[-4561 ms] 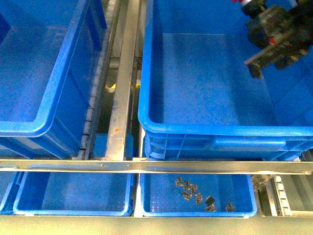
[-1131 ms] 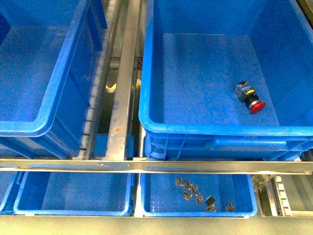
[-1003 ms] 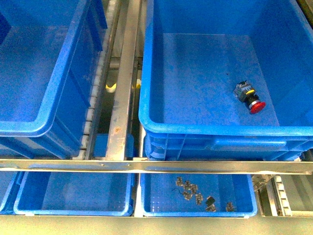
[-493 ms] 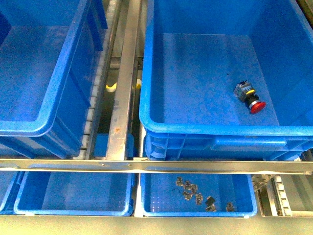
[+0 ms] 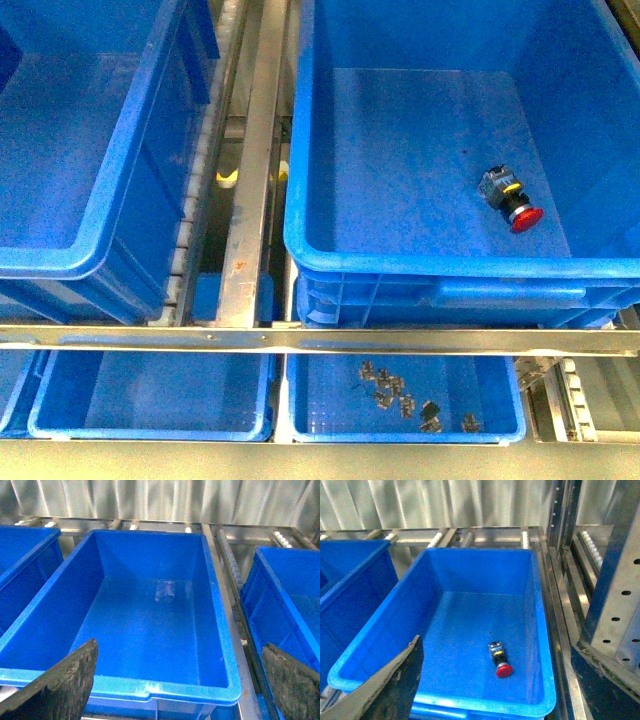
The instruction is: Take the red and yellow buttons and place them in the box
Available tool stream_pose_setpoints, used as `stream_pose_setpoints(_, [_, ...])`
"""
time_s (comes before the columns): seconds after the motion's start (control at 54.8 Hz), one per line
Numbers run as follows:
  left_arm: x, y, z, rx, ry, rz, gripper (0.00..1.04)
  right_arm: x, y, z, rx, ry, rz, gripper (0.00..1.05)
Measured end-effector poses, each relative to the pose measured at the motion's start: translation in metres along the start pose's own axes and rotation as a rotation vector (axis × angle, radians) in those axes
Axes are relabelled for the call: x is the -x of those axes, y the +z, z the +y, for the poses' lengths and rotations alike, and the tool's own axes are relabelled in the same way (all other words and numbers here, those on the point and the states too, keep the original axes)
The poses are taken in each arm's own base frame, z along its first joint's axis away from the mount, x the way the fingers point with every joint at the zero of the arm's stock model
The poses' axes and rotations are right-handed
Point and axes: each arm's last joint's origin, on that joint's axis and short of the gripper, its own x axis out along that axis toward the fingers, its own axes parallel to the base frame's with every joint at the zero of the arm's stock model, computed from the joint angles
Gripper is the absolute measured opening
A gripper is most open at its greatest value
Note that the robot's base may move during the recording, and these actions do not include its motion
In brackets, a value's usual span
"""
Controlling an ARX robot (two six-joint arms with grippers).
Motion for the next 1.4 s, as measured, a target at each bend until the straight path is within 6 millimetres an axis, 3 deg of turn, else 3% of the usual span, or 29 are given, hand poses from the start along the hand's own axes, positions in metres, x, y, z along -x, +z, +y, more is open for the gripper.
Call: stream_pose_setpoints(1.405, [0.0, 0.0, -0.0001, 0.0, -0.001, 0.0, 0.97, 0.0, -0.0004, 0.0001, 0.0, 0.002, 0.003, 0.98])
